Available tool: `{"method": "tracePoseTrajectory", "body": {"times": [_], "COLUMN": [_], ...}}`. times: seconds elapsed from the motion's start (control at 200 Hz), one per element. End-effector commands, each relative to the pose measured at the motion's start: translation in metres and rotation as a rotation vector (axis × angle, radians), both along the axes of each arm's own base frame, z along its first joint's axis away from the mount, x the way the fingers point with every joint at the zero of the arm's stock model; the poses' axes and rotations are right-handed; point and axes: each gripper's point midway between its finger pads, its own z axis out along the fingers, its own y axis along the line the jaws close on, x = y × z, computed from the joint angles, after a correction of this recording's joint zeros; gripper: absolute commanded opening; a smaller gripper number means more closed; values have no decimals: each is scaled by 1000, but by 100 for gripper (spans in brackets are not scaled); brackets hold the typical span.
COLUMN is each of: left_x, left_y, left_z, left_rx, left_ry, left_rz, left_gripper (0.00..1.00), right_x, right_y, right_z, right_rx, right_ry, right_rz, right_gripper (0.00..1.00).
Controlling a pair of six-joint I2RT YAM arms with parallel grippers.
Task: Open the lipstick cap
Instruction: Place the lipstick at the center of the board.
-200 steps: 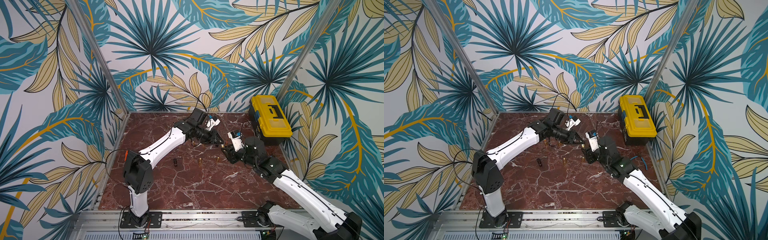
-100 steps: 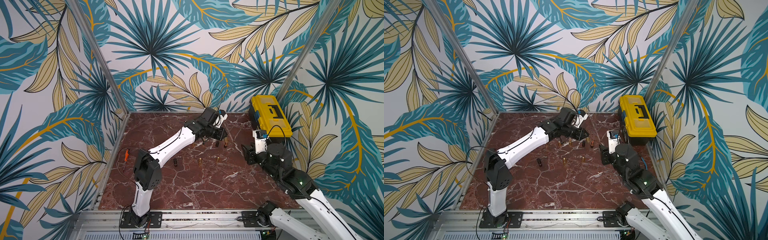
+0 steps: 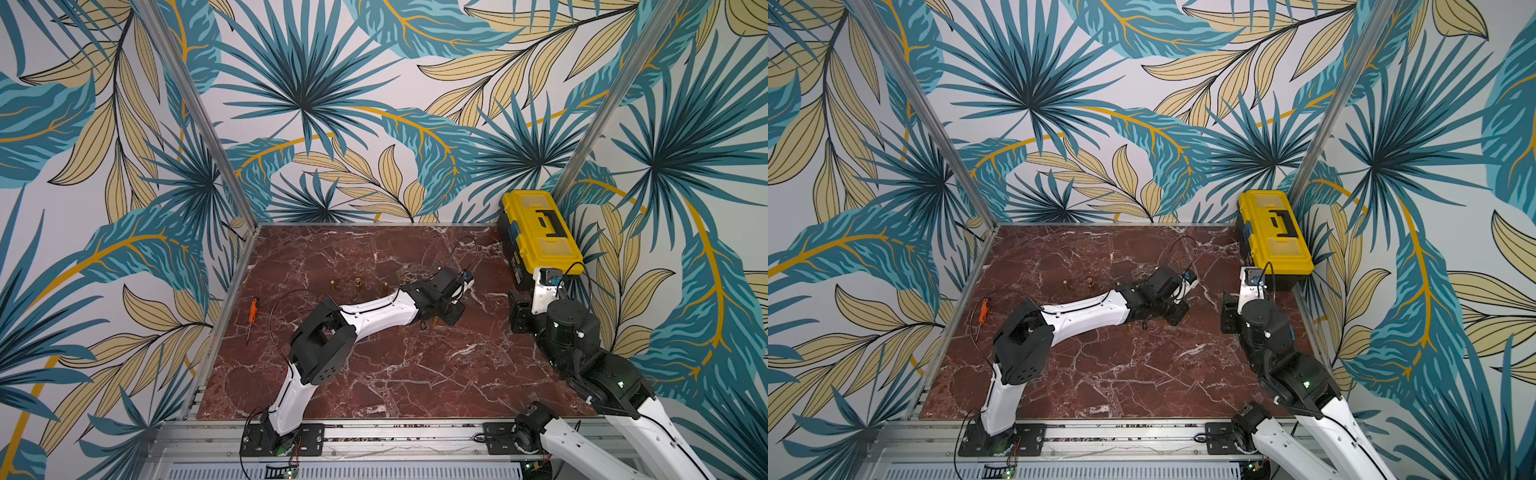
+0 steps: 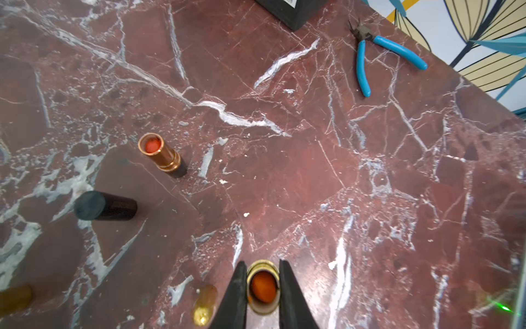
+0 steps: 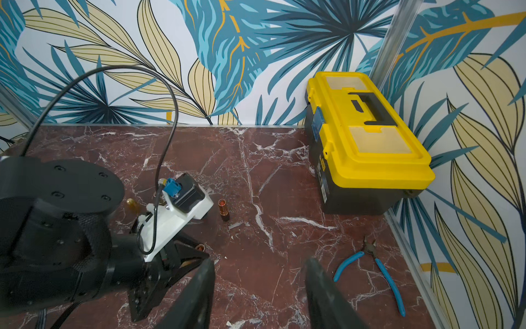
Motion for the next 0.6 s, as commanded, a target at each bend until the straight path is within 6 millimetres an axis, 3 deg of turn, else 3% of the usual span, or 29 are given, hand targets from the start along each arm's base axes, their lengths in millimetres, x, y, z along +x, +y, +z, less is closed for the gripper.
{"method": "tracePoseTrajectory", "body": {"times": [0.0, 0.591], "left_x": [10, 10], "left_y": [-11, -17], "left_z": [10, -41], "left_rx": [-47, -7], "left_ry": [-110, -104], "left_rz": [-8, -17], "left_gripper": [7, 7], "right_x": [0, -5], "right_y": [-1, -7], "right_z": [-12, -19], "right_rx": [-9, -29], "right_ry": [33, 49], "right_rz": [-12, -26], "right_gripper": [52, 53]}}
